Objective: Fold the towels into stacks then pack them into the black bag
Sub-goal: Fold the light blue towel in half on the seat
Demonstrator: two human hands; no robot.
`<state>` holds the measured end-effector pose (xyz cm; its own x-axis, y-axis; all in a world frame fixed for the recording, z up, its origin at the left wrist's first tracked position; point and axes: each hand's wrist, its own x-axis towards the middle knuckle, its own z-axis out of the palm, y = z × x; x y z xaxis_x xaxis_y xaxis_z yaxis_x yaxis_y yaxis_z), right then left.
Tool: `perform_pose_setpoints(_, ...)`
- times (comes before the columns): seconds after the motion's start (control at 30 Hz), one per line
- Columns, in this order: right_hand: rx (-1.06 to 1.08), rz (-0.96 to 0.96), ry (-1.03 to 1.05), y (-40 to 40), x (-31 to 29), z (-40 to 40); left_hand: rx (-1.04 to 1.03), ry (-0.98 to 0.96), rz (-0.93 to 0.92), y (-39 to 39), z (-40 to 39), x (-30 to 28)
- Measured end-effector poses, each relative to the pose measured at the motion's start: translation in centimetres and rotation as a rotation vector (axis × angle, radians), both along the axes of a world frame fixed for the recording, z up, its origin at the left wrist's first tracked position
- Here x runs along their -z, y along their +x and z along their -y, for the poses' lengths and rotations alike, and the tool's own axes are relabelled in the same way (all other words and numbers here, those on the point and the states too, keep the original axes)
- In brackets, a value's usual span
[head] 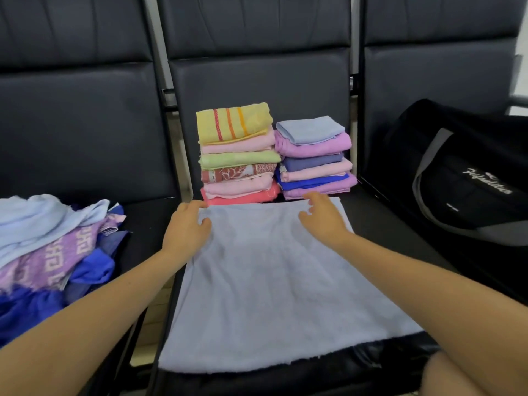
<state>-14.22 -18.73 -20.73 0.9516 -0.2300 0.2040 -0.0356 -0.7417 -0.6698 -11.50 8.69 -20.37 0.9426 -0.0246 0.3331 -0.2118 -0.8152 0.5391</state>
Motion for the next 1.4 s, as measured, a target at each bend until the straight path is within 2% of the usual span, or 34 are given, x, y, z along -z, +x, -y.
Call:
perform_pose_setpoints(0.13, -0.286, -0.113, 0.040, -3.0, 0.4, -4.1, 0.069, 0.097, 0.001, -3.5, -0.6, 0.0)
perform_pose_setpoints(0.23, -0.503, -0.142, 0.033, -5.2, 0.4, -6.4, 0.104, 0.127, -0.133, -5.8, -0.8, -0.1)
perform_pose_setpoints(0.37, -0.669, -0.273, 0.007, -7.6, 0.3, -7.9, 0.171, 0.172, -0.258, -8.3, -1.7, 0.4)
perform_pose_setpoints(0.47, -0.763, -0.340, -0.151, -9.1, 0.5, -8.4, 0.178, 0.234, -0.278, -10.0, -2.8, 0.3)
perform_pose_setpoints(0.53, -0.768, -0.323, -0.241, -9.6, 0.6, -8.5, 0.178, 0.209, -0.298, -11.3, -3.1, 0.0)
perform_pose_setpoints(0.63, -0.769, -0.324, -0.262, -10.2, 0.6, -8.4, 0.167, 0.211, -0.300, -13.1, -3.2, -0.3)
perform_pose_setpoints(0.8, -0.794, -0.328, -0.348, -11.3, 1.4, -8.2, 0.170, 0.480, -0.263, -15.1, -3.3, -0.2)
perform_pose_setpoints(0.87, -0.803, -0.319, -0.357, -11.7, 1.3, -7.9, 0.191, 0.508, -0.298, -15.2, -3.5, -0.2)
perform_pose_setpoints(1.0, -0.832, -0.343, -0.329, -12.8, 0.6, -6.8, 0.252, 0.364, -0.361, -15.3, -3.7, -0.4)
perform_pose_setpoints(1.17, -0.838, -0.309, -0.381, -14.0, 1.0, -6.1, 0.275, 0.131, -0.286, -15.6, -4.0, -0.2)
perform_pose_setpoints(1.27, -0.832, -0.258, -0.405, -14.7, 1.7, -5.9, 0.221, 0.005, -0.305, -15.8, -3.9, 0.1)
perform_pose_setpoints(1.33, -0.786, -0.150, -0.383, -15.2, 2.1, -5.8, 0.195, 0.072, -0.264, -16.5, -3.7, 0.5)
perform_pose_setpoints(1.4, -0.723, 0.030, -0.396, -15.8, 2.2, -5.9, 0.210, 0.287, -0.179, -17.2, -3.2, 0.8)
